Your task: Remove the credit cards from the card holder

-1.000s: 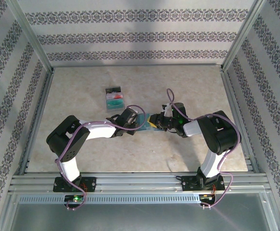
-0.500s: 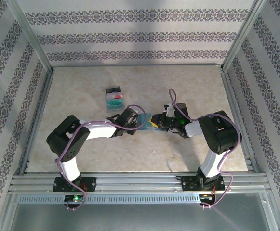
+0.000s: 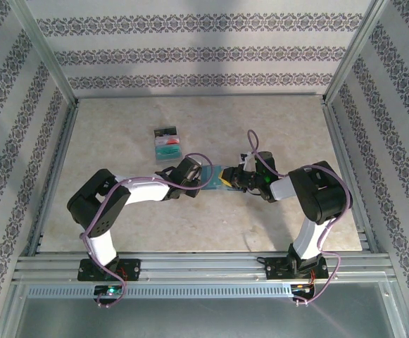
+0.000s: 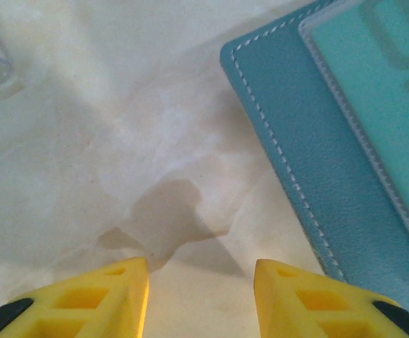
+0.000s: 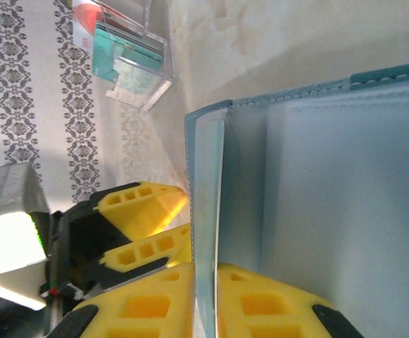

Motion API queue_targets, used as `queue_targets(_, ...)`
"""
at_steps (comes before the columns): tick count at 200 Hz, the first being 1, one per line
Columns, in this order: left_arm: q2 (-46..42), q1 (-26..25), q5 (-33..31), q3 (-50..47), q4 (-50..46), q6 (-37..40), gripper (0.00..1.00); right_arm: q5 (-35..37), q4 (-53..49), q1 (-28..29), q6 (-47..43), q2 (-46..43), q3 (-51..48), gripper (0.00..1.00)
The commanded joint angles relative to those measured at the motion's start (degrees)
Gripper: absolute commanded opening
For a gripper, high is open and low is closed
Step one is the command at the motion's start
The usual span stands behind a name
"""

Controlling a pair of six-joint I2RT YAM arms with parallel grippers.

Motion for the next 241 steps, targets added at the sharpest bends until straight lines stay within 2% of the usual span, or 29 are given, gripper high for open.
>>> queue_targets(1,-5.5,-0.74,0.38,0.97,-0.65,-1.85,0.46,-1.25,2.55,-0.22,0.47,1.29,-0.39,0.17)
queue_targets(36,-7.53,-0.78,2.13,2.23,2.02,-2.17,0.47,-1.29,3.35,0.12,0.89,2.23,0.05,0.17)
queue_targets(109,2.0,-1.22,5.47,7.83,2.03,0.36,0.45,-1.2,3.77,0.73,1.32,2.62,0.18,0.18)
queue_targets(241,10.34,-1.48,0.2,11.32,-6.58,6.4,0.45,-1.2,5.36,0.92,2.14,4.22,0.4,0.19)
